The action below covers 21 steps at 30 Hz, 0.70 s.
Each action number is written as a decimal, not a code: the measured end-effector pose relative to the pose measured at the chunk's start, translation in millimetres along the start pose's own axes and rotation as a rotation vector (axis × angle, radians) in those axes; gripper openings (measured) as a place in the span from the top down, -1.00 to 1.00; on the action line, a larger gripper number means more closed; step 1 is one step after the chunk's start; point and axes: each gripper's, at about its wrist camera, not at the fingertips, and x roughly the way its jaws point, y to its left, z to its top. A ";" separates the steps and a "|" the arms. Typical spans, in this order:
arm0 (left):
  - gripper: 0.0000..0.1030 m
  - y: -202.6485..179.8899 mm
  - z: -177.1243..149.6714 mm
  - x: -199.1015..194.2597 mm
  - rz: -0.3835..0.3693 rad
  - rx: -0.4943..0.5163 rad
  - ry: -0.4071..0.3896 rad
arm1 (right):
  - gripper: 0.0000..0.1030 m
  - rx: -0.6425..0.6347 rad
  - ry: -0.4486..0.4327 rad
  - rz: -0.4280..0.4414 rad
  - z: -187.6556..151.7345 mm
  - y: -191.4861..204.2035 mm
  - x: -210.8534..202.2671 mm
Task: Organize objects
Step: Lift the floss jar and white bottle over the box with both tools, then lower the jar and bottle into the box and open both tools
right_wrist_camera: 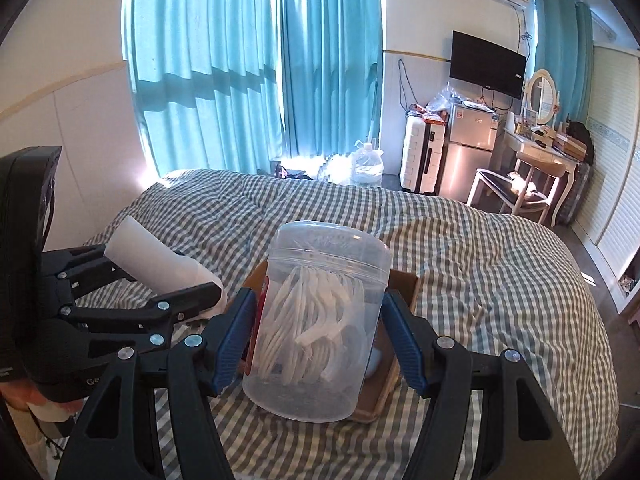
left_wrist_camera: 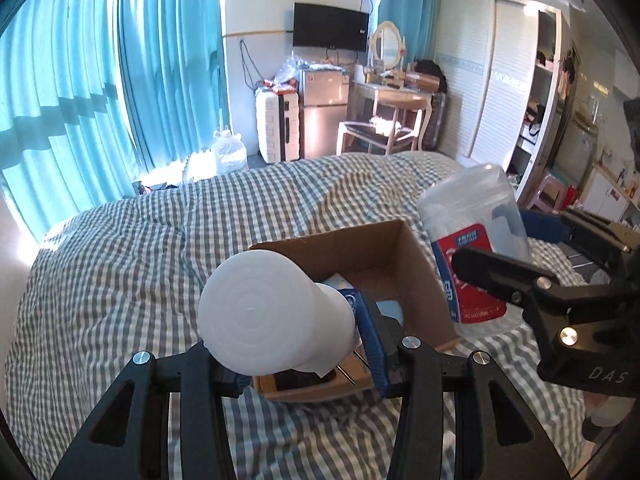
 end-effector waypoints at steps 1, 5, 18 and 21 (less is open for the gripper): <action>0.10 0.7 3.0 9.9 -0.001 0.000 0.013 | -0.26 0.002 0.004 0.000 3.5 -2.7 7.0; 0.10 -1.7 10.5 46.7 -0.014 0.007 0.057 | -0.26 0.022 0.031 -0.007 14.3 -16.9 42.7; 0.10 -2.5 -7.9 144.5 -0.082 0.022 0.200 | -0.26 0.041 0.139 -0.031 0.0 -47.8 140.9; 0.10 -5.1 -9.8 152.0 -0.100 0.028 0.206 | -0.26 0.045 0.152 -0.030 -12.6 -49.9 150.9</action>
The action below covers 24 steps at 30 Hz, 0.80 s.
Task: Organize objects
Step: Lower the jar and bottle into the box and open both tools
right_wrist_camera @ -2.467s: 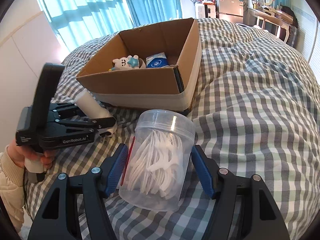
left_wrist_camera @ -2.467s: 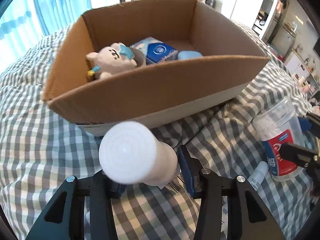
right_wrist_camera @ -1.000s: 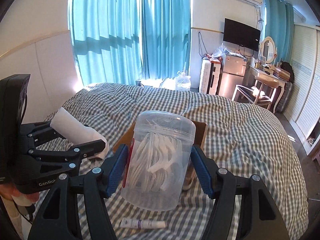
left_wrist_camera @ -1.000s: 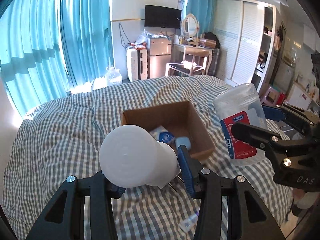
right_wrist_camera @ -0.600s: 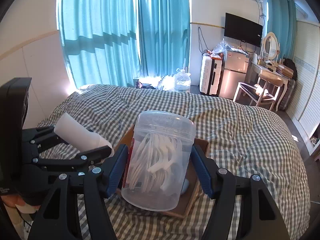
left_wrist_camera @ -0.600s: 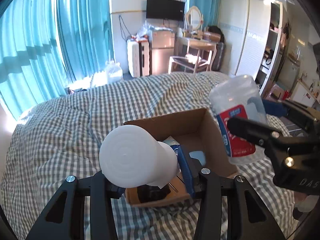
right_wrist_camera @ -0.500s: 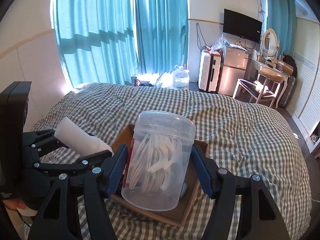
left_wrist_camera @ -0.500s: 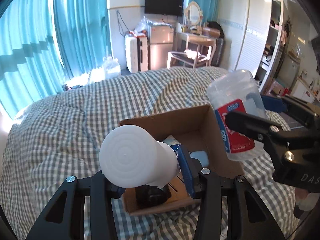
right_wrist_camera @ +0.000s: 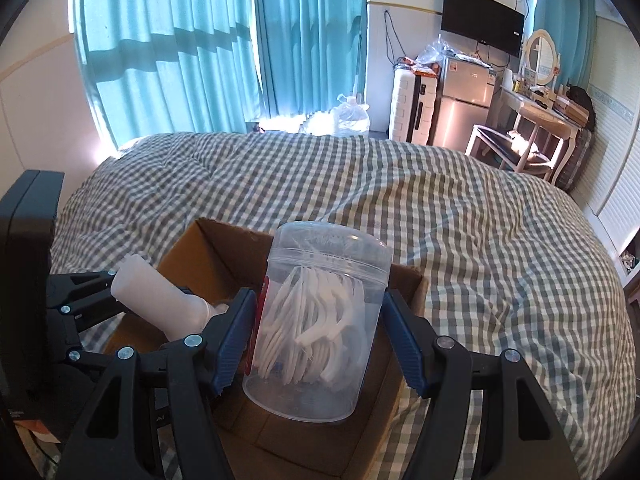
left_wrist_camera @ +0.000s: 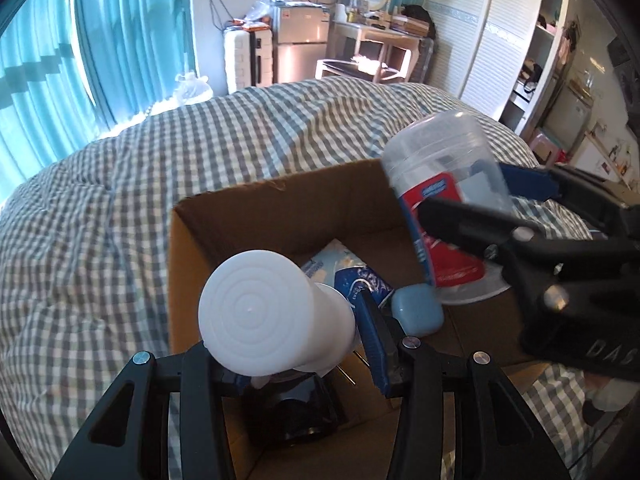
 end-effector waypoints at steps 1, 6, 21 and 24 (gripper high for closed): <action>0.10 -1.2 -0.7 3.7 -0.001 0.005 0.004 | -0.26 0.005 0.006 0.007 -1.9 0.1 4.0; 0.10 0.1 -3.5 20.7 -0.011 -0.011 0.037 | -0.26 0.010 0.033 0.007 -9.0 -0.4 16.8; -0.05 -6.5 -17.9 34.0 -0.013 -0.034 0.073 | -0.51 0.043 0.034 0.015 -11.3 3.2 15.5; -0.32 -4.7 -16.8 23.3 -0.041 -0.049 0.061 | -0.54 0.079 0.015 0.015 -9.2 -1.2 8.1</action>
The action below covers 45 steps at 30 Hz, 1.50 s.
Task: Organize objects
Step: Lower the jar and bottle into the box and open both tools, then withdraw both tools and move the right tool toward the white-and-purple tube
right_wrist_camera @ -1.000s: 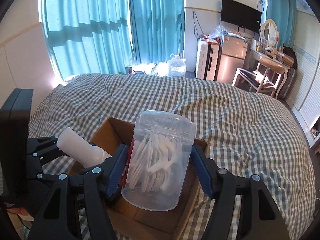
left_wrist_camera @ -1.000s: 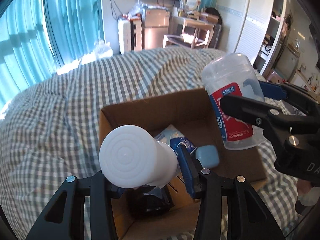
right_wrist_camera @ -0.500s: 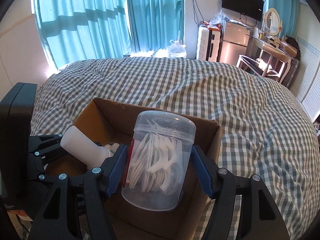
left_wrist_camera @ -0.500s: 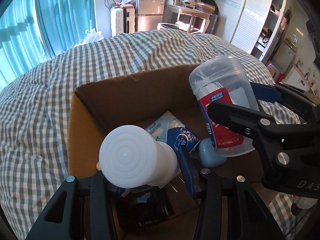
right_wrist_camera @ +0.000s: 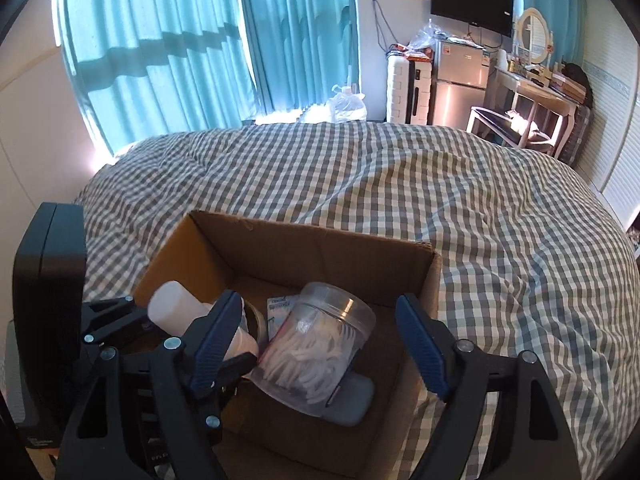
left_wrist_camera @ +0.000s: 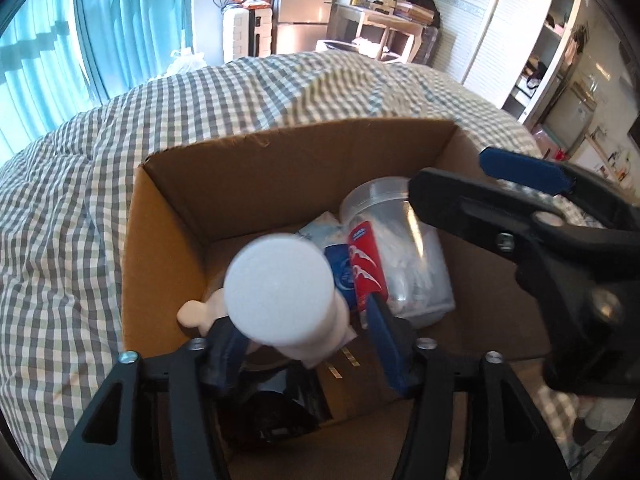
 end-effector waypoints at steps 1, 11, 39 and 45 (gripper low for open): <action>-0.57 -2.0 -0.6 -5.7 0.004 0.000 -0.013 | -0.54 0.009 0.000 0.002 0.7 -0.9 -2.3; -0.82 -20.4 4.2 -79.2 0.122 0.031 -0.137 | -0.55 0.004 -0.110 -0.006 6.7 -0.8 -78.0; -0.99 -54.1 -98.8 -265.9 0.416 -0.092 -0.348 | -0.66 -0.196 -0.266 -0.012 -79.2 61.6 -282.3; -0.99 -47.1 -136.6 -254.7 0.429 -0.157 -0.332 | -0.66 -0.232 -0.222 0.016 -114.8 60.9 -271.9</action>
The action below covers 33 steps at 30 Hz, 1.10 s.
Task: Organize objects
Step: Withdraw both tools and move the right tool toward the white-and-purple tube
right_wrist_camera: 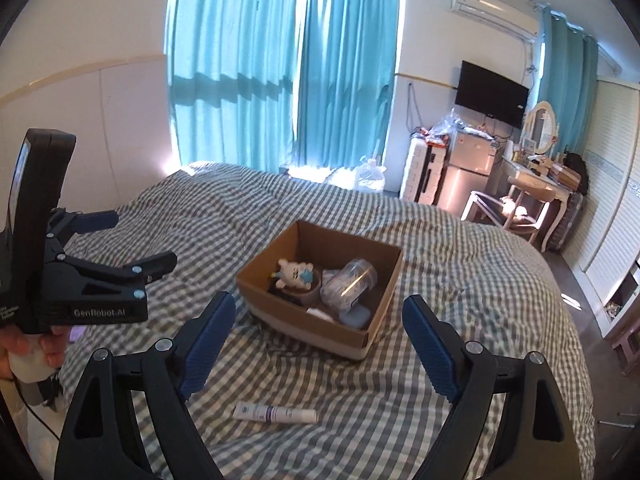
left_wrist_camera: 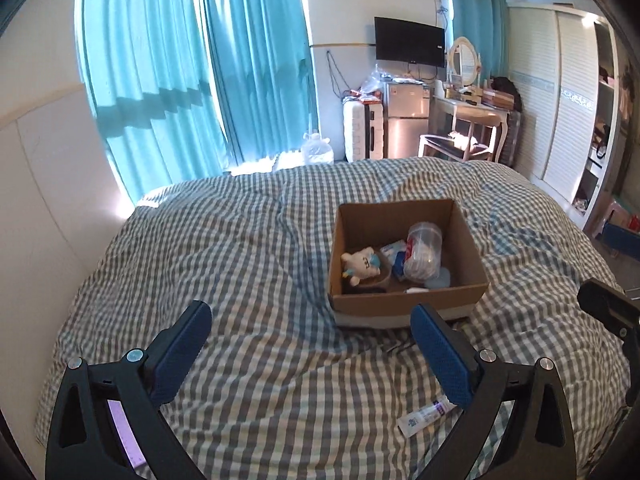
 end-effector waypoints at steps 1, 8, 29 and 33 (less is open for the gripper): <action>-0.99 1.6 -8.8 3.8 0.002 -0.010 0.007 | -0.66 -0.008 0.007 0.008 -7.8 1.3 3.0; -0.99 -1.0 -59.8 40.5 0.060 -0.031 0.053 | -0.66 -0.051 0.135 0.082 -73.0 8.8 65.6; -0.99 -15.6 -128.2 96.7 -0.030 -0.014 0.205 | -0.66 -0.306 0.463 -0.001 -158.7 54.3 173.6; -0.99 -14.5 -129.3 100.1 -0.027 -0.015 0.213 | -0.66 -0.358 0.461 -0.005 -157.8 60.4 178.9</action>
